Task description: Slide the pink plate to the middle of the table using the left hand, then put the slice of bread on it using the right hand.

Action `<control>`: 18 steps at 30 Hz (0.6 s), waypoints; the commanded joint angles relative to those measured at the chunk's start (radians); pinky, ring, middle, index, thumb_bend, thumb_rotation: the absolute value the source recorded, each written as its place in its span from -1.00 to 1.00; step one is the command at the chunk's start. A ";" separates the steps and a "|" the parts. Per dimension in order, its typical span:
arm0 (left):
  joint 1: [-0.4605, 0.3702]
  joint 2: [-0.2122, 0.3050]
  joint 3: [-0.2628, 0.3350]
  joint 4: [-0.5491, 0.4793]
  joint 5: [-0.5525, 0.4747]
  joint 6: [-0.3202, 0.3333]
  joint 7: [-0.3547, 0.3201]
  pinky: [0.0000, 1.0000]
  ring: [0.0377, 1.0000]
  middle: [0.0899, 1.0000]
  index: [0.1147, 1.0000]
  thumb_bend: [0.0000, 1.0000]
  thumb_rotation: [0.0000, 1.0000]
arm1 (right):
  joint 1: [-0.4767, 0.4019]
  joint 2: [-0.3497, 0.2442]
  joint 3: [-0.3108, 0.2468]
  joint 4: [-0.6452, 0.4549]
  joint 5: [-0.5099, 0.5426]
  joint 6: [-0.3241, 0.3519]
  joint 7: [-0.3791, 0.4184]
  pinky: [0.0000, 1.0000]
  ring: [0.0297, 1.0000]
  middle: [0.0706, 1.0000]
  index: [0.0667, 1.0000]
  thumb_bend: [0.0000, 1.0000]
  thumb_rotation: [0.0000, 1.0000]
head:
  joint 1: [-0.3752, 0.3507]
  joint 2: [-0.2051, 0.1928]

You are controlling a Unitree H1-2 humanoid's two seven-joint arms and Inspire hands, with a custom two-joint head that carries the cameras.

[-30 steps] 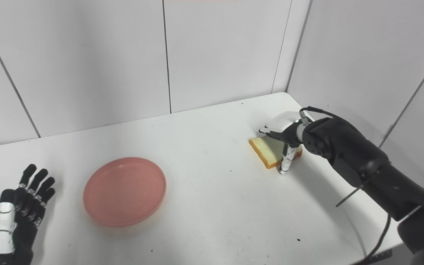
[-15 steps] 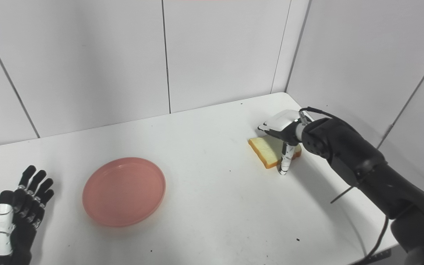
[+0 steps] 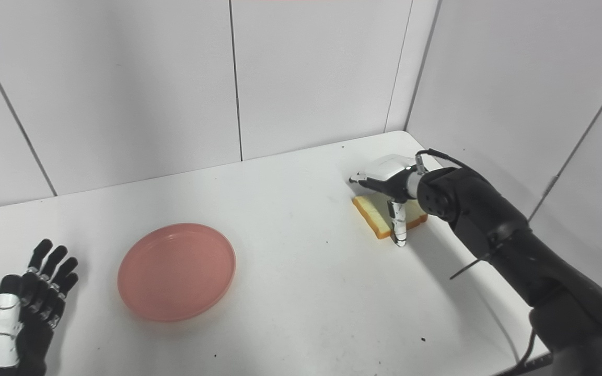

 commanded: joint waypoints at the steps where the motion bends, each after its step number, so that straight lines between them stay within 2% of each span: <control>1: -0.015 0.006 0.001 -0.040 -0.010 -0.015 -0.007 0.99 0.94 0.98 0.97 0.45 0.95 | -0.015 0.008 -0.013 -0.008 0.012 0.024 -0.026 -0.22 -0.04 0.13 0.63 0.72 -1.00 | 0.000 0.001; 3: -0.015 0.007 0.002 -0.040 -0.013 -0.015 -0.009 1.00 0.95 0.98 0.98 0.44 0.96 | -0.018 0.007 -0.009 -0.006 0.009 0.011 -0.027 -0.05 0.12 0.25 0.51 0.65 -1.00 | 0.000 0.001; 6: -0.015 0.008 0.002 -0.041 -0.011 -0.013 -0.007 1.00 0.94 0.98 0.97 0.45 0.95 | -0.021 0.002 -0.003 -0.009 0.020 -0.003 -0.014 0.10 0.21 0.31 0.37 0.55 -1.00 | -0.001 0.005; 7: -0.015 0.008 0.002 -0.041 -0.012 -0.016 -0.008 1.00 0.94 0.97 0.96 0.45 0.95 | -0.022 -0.001 -0.001 -0.008 0.023 -0.013 -0.016 0.13 0.18 0.26 0.30 0.52 -1.00 | -0.002 0.005; 8: -0.016 0.009 0.002 -0.040 -0.011 -0.019 -0.010 1.00 0.94 0.98 0.96 0.44 0.95 | -0.021 0.000 -0.005 -0.010 0.024 -0.006 -0.019 0.05 0.08 0.10 0.10 0.29 -1.00 | -0.002 0.005; 10: -0.017 0.012 0.001 -0.037 -0.014 -0.023 -0.015 1.00 0.95 0.99 0.97 0.43 0.96 | -0.019 0.000 -0.007 -0.011 0.017 0.011 -0.023 -0.01 0.01 -0.01 -0.06 0.11 -1.00 | -0.002 0.006; 12: -0.018 0.013 0.000 -0.037 -0.012 -0.022 -0.015 1.00 0.94 0.99 0.98 0.44 0.96 | -0.017 0.000 -0.010 -0.015 0.015 0.028 -0.022 -0.07 0.00 -0.02 -0.12 0.06 -1.00 | -0.001 0.004; 18: -0.017 0.010 -0.003 -0.051 -0.013 -0.001 -0.008 0.99 0.95 0.98 0.96 0.44 0.96 | -0.009 -0.017 -0.019 -0.043 0.012 0.050 -0.006 -0.01 0.06 -0.03 -0.14 0.05 -1.00 | -0.002 0.004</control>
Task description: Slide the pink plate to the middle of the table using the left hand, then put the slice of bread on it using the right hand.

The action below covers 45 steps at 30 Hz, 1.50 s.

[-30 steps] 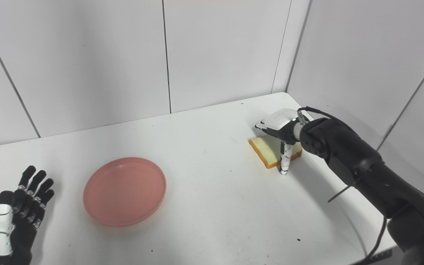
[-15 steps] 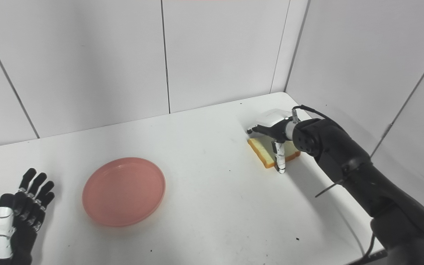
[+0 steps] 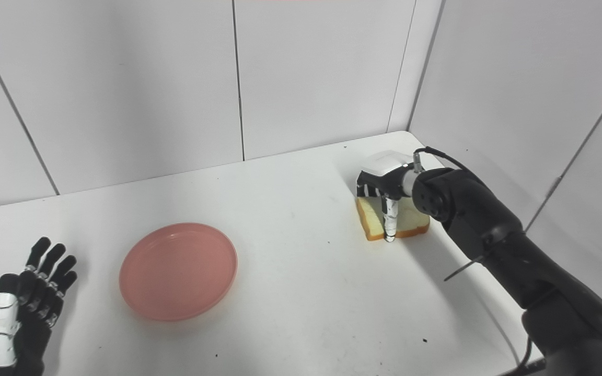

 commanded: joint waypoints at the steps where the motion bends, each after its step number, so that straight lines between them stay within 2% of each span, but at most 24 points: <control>1: -0.017 0.004 0.000 -0.035 -0.013 -0.004 -0.007 0.98 0.94 0.98 0.97 0.43 0.96 | -0.011 -0.033 -0.012 -0.017 -0.009 0.030 0.004 -0.02 0.07 0.00 -0.15 0.05 -1.00 | -0.001 0.003; 6: -0.018 -0.002 -0.001 -0.033 -0.009 0.000 -0.002 1.00 0.94 0.98 0.96 0.43 0.96 | -0.012 -0.056 -0.017 -0.001 -0.012 0.001 -0.026 -0.06 0.02 -0.06 -0.12 0.05 -1.00 | 0.001 -0.002; 9: -0.022 0.000 0.001 -0.017 -0.014 -0.013 -0.010 1.00 0.95 0.98 0.97 0.44 0.94 | -0.005 -0.067 -0.027 -0.031 -0.017 0.036 -0.017 -0.10 -0.01 -0.10 -0.09 0.06 -1.00 | 0.000 -0.004; 12: -0.023 -0.012 -0.004 -0.022 0.009 0.000 0.010 0.98 0.92 0.96 0.94 0.48 0.94 | 0.008 -0.064 -0.074 -0.057 0.035 0.046 -0.027 -0.11 -0.04 -0.10 -0.09 0.05 -1.00 | 0.005 -0.005; 14: -0.023 -0.014 -0.008 -0.025 0.022 0.001 0.015 0.97 0.92 0.95 0.95 0.48 0.97 | 0.009 -0.068 -0.096 -0.079 0.062 0.050 -0.008 -0.11 -0.19 -0.07 -0.05 0.04 -1.00 | 0.006 -0.005; 18: -0.031 -0.029 -0.002 0.004 0.004 -0.028 0.009 0.95 0.91 0.94 0.92 0.48 0.88 | -0.016 -0.071 -0.115 -0.142 0.068 0.090 0.043 -0.10 -0.21 -0.08 -0.04 0.03 -1.00 | 0.012 -0.012; 22: -0.031 -0.049 -0.005 0.002 0.029 -0.030 0.028 0.91 0.87 0.91 0.88 0.49 0.83 | -0.056 -0.063 -0.126 -0.210 0.070 0.142 0.090 -0.08 -0.21 -0.07 -0.05 0.03 -1.00 | 0.023 -0.017; 26: -0.032 -0.070 -0.008 0.013 0.049 -0.038 0.048 0.87 0.84 0.87 0.84 0.52 0.79 | -0.117 -0.057 -0.115 -0.261 0.083 0.149 0.137 -0.06 -0.20 -0.07 -0.06 0.03 -1.00 | 0.041 -0.023; 31: -0.038 -0.089 -0.018 0.027 0.072 -0.043 0.062 0.87 0.84 0.87 0.84 0.45 0.82 | -0.198 -0.024 -0.091 -0.325 0.070 0.194 0.204 -0.09 -0.18 -0.06 -0.09 0.04 -1.00 | 0.078 -0.030; 37: -0.045 -0.112 -0.043 0.041 0.111 -0.046 0.086 0.90 0.89 0.91 0.90 0.36 0.92 | -0.262 0.015 -0.062 -0.381 0.070 0.179 0.236 -0.08 -0.19 -0.06 -0.09 0.04 -1.00 | 0.129 -0.035; 45: -0.059 -0.139 -0.056 0.068 0.140 -0.058 0.105 0.90 0.89 0.92 0.90 0.39 0.93 | -0.332 0.146 -0.006 -0.424 0.058 0.210 0.267 -0.17 -0.22 -0.06 -0.03 0.03 -1.00 | 0.211 -0.037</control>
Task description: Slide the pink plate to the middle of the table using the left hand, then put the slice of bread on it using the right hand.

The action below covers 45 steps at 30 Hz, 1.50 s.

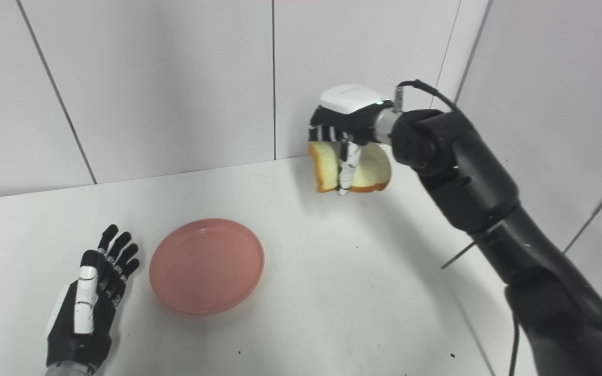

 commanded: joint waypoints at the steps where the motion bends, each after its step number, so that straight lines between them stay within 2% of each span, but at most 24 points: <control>1: -0.036 -0.015 -0.006 -0.007 0.018 -0.050 0.012 0.91 0.90 0.92 0.91 0.40 0.93 | -0.078 0.007 0.001 -0.031 -0.011 0.015 0.010 -0.17 -0.23 -0.06 -0.03 0.03 -1.00 | 0.024 0.003; 5: -0.043 -0.020 -0.013 0.001 0.024 -0.052 0.010 0.97 0.93 0.95 0.94 0.40 0.95 | -0.094 0.068 0.018 -0.038 -0.001 -0.001 0.011 -0.10 -0.20 -0.04 -0.08 0.03 -1.00 | 0.067 0.007; 15: -0.055 -0.060 -0.025 0.010 0.048 -0.043 0.040 1.00 0.96 0.98 0.97 0.46 0.94 | -0.107 0.209 0.078 -0.035 -0.004 -0.030 -0.004 -0.20 -0.25 -0.07 0.01 0.02 -1.00 | 0.156 0.019; 19: -0.060 -0.078 -0.028 0.020 0.065 -0.053 0.062 1.00 0.96 0.97 0.97 0.45 0.94 | -0.107 0.241 0.102 -0.019 0.004 -0.057 -0.012 -0.19 -0.24 -0.07 -0.02 0.03 -1.00 | 0.169 0.020; 21: -0.062 -0.089 -0.031 0.035 0.085 -0.077 0.079 1.00 0.94 0.95 0.95 0.45 0.94 | -0.102 0.262 0.116 -0.007 0.007 -0.073 -0.022 -0.20 -0.24 -0.06 -0.02 0.03 -1.00 | 0.181 0.022; 24: -0.064 -0.104 -0.032 0.043 0.097 -0.084 0.096 0.98 0.92 0.92 0.92 0.44 0.91 | -0.093 0.292 0.135 0.001 0.004 -0.071 -0.021 -0.13 -0.23 -0.05 -0.07 0.03 -1.00 | 0.190 0.025; 32: -0.071 -0.102 -0.036 0.050 0.097 -0.095 0.099 0.94 0.91 0.92 0.92 0.45 0.85 | -0.074 0.344 0.176 0.082 0.001 -0.110 -0.059 -0.18 -0.27 -0.10 0.02 0.02 -1.00 | 0.208 0.032; 33: -0.071 -0.107 -0.035 0.050 0.102 -0.095 0.107 0.91 0.88 0.90 0.89 0.48 0.83 | -0.075 0.346 0.182 0.089 -0.003 -0.114 -0.059 0.11 -0.19 -0.13 0.00 0.03 -1.00 | 0.209 0.033; 34: -0.071 -0.108 -0.036 0.048 0.101 -0.090 0.108 0.89 0.87 0.89 0.88 0.49 0.82 | -0.075 0.349 0.191 0.103 -0.004 -0.122 -0.059 0.23 -0.16 -0.16 0.00 0.03 -1.00 | 0.210 0.035; 36: -0.072 -0.105 -0.037 0.044 0.098 -0.082 0.106 0.90 0.88 0.89 0.89 0.51 0.82 | -0.074 0.354 0.201 0.125 -0.003 -0.135 -0.067 0.15 -0.18 -0.19 0.01 0.03 -1.00 | 0.209 0.038; 37: -0.072 -0.103 -0.038 0.042 0.098 -0.080 0.104 0.90 0.89 0.89 0.88 0.50 0.82 | -0.073 0.356 0.203 0.133 -0.002 -0.140 -0.072 0.00 -0.19 -0.17 0.01 0.03 -1.00 | 0.209 0.038; 40: -0.073 -0.108 -0.035 0.034 0.092 -0.071 0.108 0.91 0.89 0.89 0.88 0.49 0.81 | -0.067 0.367 0.206 0.156 -0.002 -0.146 -0.091 -0.25 -0.26 -0.15 0.02 0.02 -1.00 | 0.211 0.040; 45: -0.072 -0.117 -0.033 0.024 0.097 -0.054 0.118 0.88 0.88 0.88 0.87 0.51 0.82 | -0.055 0.373 0.217 0.181 -0.013 -0.165 -0.108 -0.31 -0.28 -0.11 0.02 0.02 -1.00 | 0.211 0.043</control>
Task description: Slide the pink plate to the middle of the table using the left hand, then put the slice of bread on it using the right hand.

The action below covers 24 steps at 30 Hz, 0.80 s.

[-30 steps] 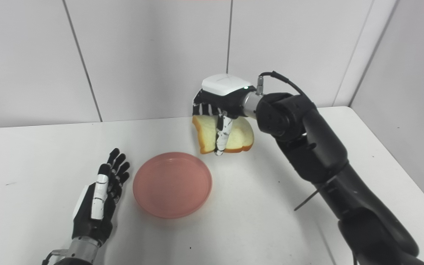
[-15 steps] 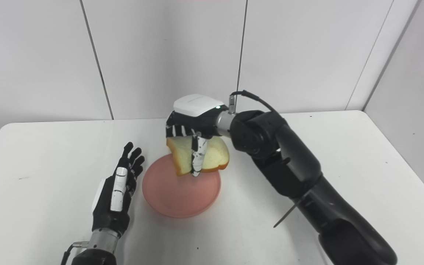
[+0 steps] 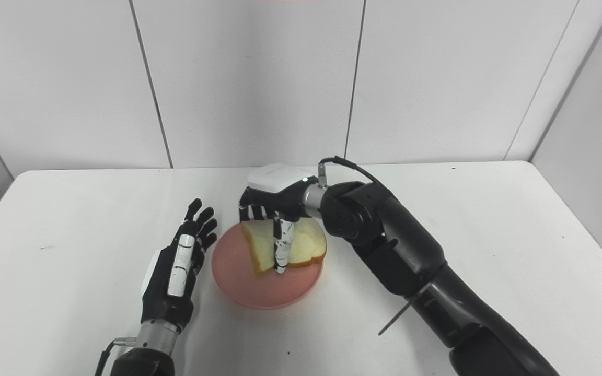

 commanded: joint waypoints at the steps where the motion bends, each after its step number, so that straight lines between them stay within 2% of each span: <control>1: -0.037 -0.022 -0.001 -0.036 0.011 -0.007 0.014 0.88 0.88 0.88 0.87 0.51 0.82 | -0.036 0.002 -0.005 -0.005 -0.003 -0.044 -0.044 -0.35 -0.30 -0.13 0.03 0.02 -1.00 | -0.001 0.001; 3: -0.038 -0.021 -0.002 -0.039 0.010 -0.002 0.013 0.88 0.87 0.87 0.86 0.52 0.82 | -0.033 0.000 0.000 0.002 -0.008 -0.054 -0.052 -0.37 -0.31 -0.14 0.04 0.02 -1.00 | -0.002 0.002; 4: -0.038 -0.019 -0.003 -0.042 0.010 0.002 0.011 0.89 0.88 0.88 0.88 0.51 0.84 | -0.029 0.000 0.003 0.007 -0.011 -0.062 -0.059 -0.48 -0.27 -0.09 -0.04 0.03 -1.00 | -0.002 0.003; 6: -0.039 -0.016 -0.004 -0.046 0.005 0.006 0.007 0.91 0.89 0.90 0.89 0.50 0.84 | -0.022 -0.001 0.007 0.018 -0.014 -0.077 -0.071 -0.56 -0.44 -0.12 -0.09 0.05 -1.00 | -0.002 0.003; 10: -0.040 -0.018 -0.003 -0.040 0.003 -0.001 0.010 0.90 0.88 0.89 0.89 0.50 0.85 | -0.010 0.001 0.001 0.029 -0.009 -0.100 -0.092 -0.52 -0.42 -0.13 -0.10 0.06 -1.00 | -0.001 0.004; 16: -0.041 -0.016 -0.005 -0.040 0.002 0.005 0.007 0.91 0.88 0.90 0.92 0.49 0.86 | -0.004 0.005 0.000 0.033 -0.004 -0.118 -0.114 -0.58 -0.48 -0.13 -0.10 0.06 -1.00 | 0.008 0.004; 18: -0.041 -0.014 -0.007 -0.046 0.004 0.019 0.004 0.94 0.89 0.90 0.93 0.51 0.88 | -0.003 0.009 -0.001 0.035 -0.003 -0.129 -0.128 -0.54 -0.45 -0.13 -0.10 0.06 -1.00 | 0.008 0.003; 19: -0.041 -0.014 -0.008 -0.049 0.006 0.023 0.004 0.94 0.88 0.90 0.93 0.52 0.88 | -0.002 0.010 0.000 0.035 -0.004 -0.131 -0.132 -0.51 -0.41 -0.24 -0.06 0.05 -1.00 | 0.008 0.003; 20: -0.040 -0.016 -0.008 -0.051 0.005 0.025 0.006 0.94 0.88 0.90 0.93 0.53 0.87 | -0.003 0.012 0.001 0.033 -0.007 -0.129 -0.132 -0.45 -0.35 -0.26 -0.04 0.04 -1.00 | 0.008 0.003; 24: -0.036 -0.026 -0.004 -0.065 -0.005 0.040 0.010 0.96 0.88 0.89 0.92 0.52 0.84 | -0.008 0.017 0.012 0.014 -0.031 -0.089 -0.100 -0.28 -0.19 -0.21 -0.01 0.05 -1.00 | 0.011 0.002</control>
